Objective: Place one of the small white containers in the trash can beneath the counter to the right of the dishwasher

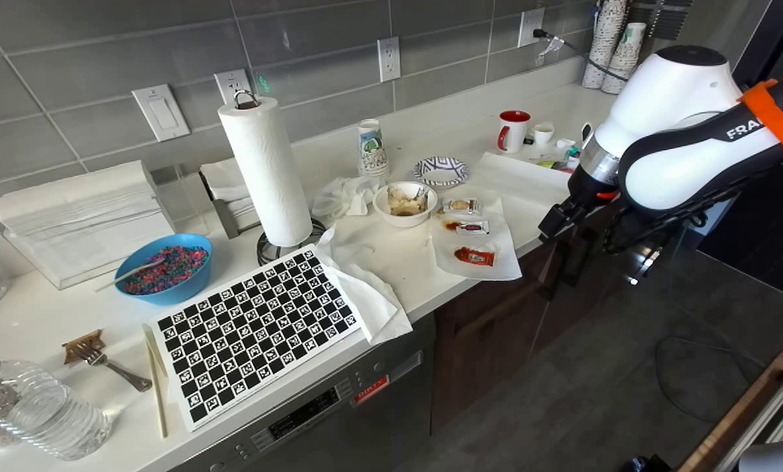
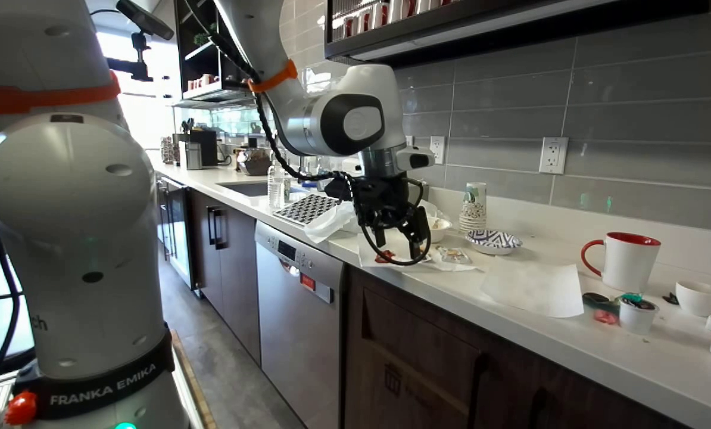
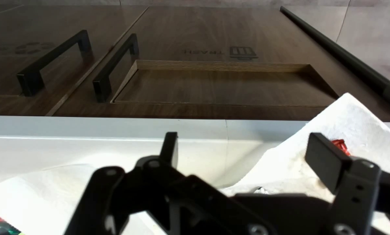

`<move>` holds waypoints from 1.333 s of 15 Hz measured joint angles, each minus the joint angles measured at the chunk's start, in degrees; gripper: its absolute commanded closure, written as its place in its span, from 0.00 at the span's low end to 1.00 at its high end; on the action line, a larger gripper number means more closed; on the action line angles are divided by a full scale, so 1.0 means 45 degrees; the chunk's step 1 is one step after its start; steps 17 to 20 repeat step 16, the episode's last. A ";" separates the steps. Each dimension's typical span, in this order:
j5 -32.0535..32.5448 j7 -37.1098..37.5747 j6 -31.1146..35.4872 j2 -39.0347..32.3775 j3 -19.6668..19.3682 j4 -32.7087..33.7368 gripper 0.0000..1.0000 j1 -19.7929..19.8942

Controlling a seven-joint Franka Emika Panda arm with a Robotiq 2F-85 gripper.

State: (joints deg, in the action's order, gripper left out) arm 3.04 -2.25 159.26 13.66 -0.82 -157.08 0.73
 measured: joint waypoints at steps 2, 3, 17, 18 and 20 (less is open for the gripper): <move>0.0000 0.0000 0.0000 0.0000 0.0000 0.0000 0.00 0.0000; 0.0000 -0.0001 0.0006 0.0000 0.0000 0.0011 0.00 0.0000; 0.1198 0.0759 -0.0494 0.1455 0.0726 0.0229 0.00 0.0777; 0.1198 0.0759 -0.0494 0.1455 0.0726 0.0229 0.00 0.0777; 0.1198 0.0759 -0.0494 0.1455 0.0726 0.0229 0.00 0.0777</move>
